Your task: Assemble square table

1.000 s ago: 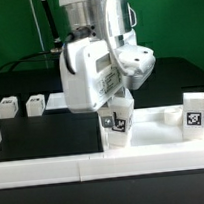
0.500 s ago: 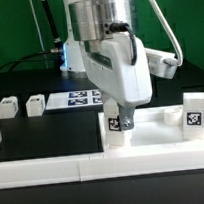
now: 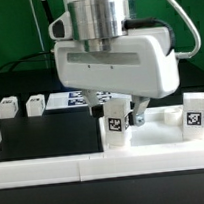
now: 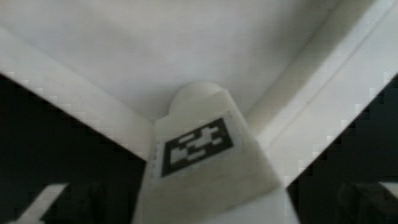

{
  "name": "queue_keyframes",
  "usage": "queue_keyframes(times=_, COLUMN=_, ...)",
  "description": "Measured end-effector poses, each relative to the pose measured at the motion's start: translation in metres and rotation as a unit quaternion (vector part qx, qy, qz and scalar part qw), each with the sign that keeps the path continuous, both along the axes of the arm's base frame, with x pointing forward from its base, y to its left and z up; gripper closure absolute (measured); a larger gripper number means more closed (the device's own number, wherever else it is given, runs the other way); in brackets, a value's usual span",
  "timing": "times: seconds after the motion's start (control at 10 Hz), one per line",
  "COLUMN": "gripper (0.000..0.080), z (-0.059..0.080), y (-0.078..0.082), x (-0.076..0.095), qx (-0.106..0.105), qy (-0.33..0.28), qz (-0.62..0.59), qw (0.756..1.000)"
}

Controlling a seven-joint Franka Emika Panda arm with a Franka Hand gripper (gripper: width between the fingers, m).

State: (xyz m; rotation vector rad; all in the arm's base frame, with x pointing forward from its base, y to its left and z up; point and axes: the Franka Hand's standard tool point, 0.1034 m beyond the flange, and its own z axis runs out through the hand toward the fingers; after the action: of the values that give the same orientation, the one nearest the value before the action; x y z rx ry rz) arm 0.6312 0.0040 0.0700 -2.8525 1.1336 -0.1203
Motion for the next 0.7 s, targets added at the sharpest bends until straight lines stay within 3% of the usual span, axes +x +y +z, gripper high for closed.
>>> queue_keyframes(times=0.1, gripper=0.0151, z=0.0011, y=0.0024, x=0.0015, qx=-0.008, qy=-0.006, qz=0.065, qw=0.998)
queue_keyframes(times=0.4, gripper=0.0179, z=0.0001, y=0.0010, x=0.0011, qx=-0.007, qy=-0.005, qz=0.049, qw=0.999)
queue_keyframes(times=0.5, gripper=0.0358, z=-0.0001, y=0.0012, x=0.0011, qx=-0.005, qy=-0.004, qz=0.040, qw=0.999)
queue_keyframes(times=0.6, gripper=0.0358, z=-0.0006, y=0.0012, x=0.0004, qx=-0.001, qy=-0.002, qz=-0.003, qw=1.000)
queue_keyframes(times=0.7, gripper=0.0500, z=-0.0018, y=-0.0019, x=-0.0016, qx=0.001, qy=0.002, qz=-0.034, qw=0.999)
